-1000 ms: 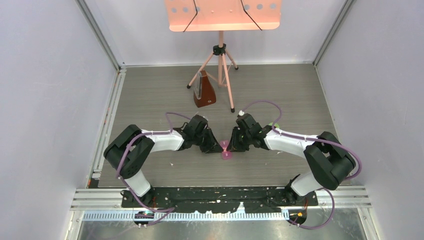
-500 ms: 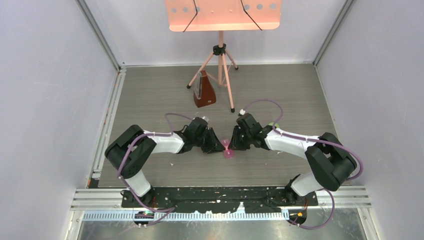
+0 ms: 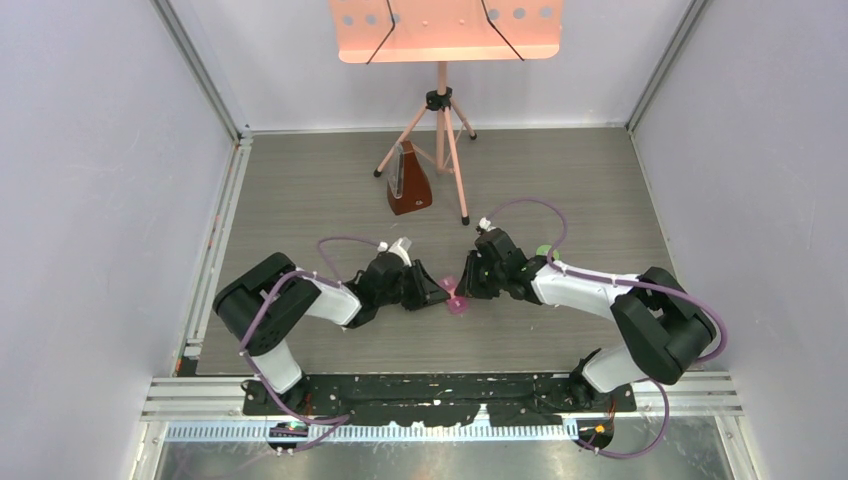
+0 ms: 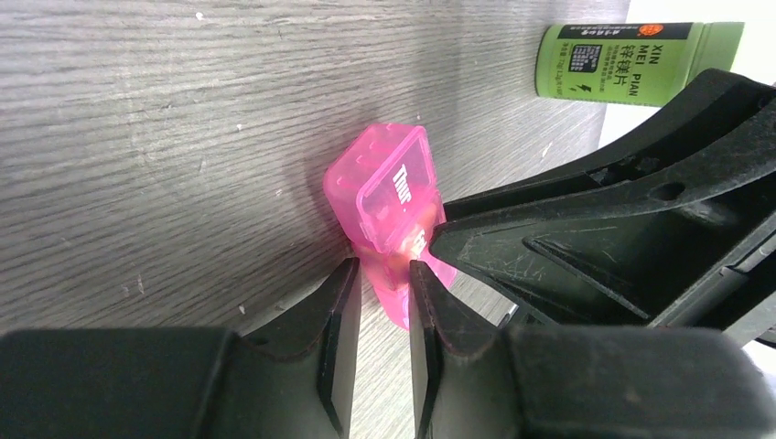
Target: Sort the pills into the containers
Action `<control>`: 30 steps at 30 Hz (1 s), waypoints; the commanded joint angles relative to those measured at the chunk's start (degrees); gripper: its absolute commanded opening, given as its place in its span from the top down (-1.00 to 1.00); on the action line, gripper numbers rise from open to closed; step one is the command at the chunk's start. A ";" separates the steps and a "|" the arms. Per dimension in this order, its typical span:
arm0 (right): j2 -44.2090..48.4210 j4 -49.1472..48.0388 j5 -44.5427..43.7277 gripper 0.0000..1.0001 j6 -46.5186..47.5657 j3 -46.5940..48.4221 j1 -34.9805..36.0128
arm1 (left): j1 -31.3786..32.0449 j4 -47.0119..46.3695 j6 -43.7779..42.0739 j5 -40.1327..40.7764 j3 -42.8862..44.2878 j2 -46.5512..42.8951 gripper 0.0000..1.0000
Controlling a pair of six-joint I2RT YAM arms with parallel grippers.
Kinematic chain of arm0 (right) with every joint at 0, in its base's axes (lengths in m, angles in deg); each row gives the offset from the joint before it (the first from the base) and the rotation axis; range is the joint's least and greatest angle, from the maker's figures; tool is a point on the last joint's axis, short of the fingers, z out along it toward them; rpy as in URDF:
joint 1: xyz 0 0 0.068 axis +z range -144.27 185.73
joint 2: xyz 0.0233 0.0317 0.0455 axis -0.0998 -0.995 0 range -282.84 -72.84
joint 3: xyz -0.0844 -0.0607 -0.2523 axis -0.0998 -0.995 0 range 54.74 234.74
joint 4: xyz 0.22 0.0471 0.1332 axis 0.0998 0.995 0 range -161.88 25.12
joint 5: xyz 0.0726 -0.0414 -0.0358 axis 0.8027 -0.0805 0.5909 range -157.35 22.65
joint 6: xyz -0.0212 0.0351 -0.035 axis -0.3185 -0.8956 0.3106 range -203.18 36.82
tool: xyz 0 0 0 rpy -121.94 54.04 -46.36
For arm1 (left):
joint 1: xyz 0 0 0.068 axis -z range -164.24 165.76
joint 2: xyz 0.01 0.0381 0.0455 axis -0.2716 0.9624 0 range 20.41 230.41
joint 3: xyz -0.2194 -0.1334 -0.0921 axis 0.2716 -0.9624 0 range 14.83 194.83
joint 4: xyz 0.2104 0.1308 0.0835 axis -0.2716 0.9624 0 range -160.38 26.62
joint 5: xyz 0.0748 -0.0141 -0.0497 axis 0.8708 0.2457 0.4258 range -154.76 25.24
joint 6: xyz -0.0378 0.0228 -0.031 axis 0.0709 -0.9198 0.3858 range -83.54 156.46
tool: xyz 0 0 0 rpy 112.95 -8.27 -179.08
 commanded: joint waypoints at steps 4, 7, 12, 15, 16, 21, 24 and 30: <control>-4.26 1.10 -2.17 0.56 2.86 -4.73 0.30 | -0.37 6.05 -2.83 10.11 -4.69 7.00 1.00; -4.56 0.71 -1.25 0.53 2.47 -5.64 0.27 | -0.37 6.76 -2.15 9.86 -4.41 8.11 1.00; -4.32 -0.28 -0.53 0.53 1.86 -6.84 0.18 | -0.63 6.22 -0.34 9.72 -5.11 10.13 1.00; -4.17 -0.35 -0.71 0.53 1.82 -6.77 0.16 | -0.63 5.20 0.43 9.34 -5.28 11.12 1.00; -4.24 -0.35 -0.72 0.53 1.79 -6.74 0.15 | -0.63 4.69 0.51 9.20 -5.36 11.37 1.00; -4.31 -0.40 -0.76 0.53 1.78 -6.58 0.07 | -0.80 1.55 0.85 8.54 -6.00 11.60 1.00; -4.11 -0.84 -0.61 0.53 2.11 -6.68 0.00 | -1.31 0.23 -0.32 7.31 -5.78 11.01 1.00; -3.29 1.04 -0.87 0.37 3.97 -4.61 -0.10 | -1.43 4.55 -4.80 5.75 -2.88 6.18 0.85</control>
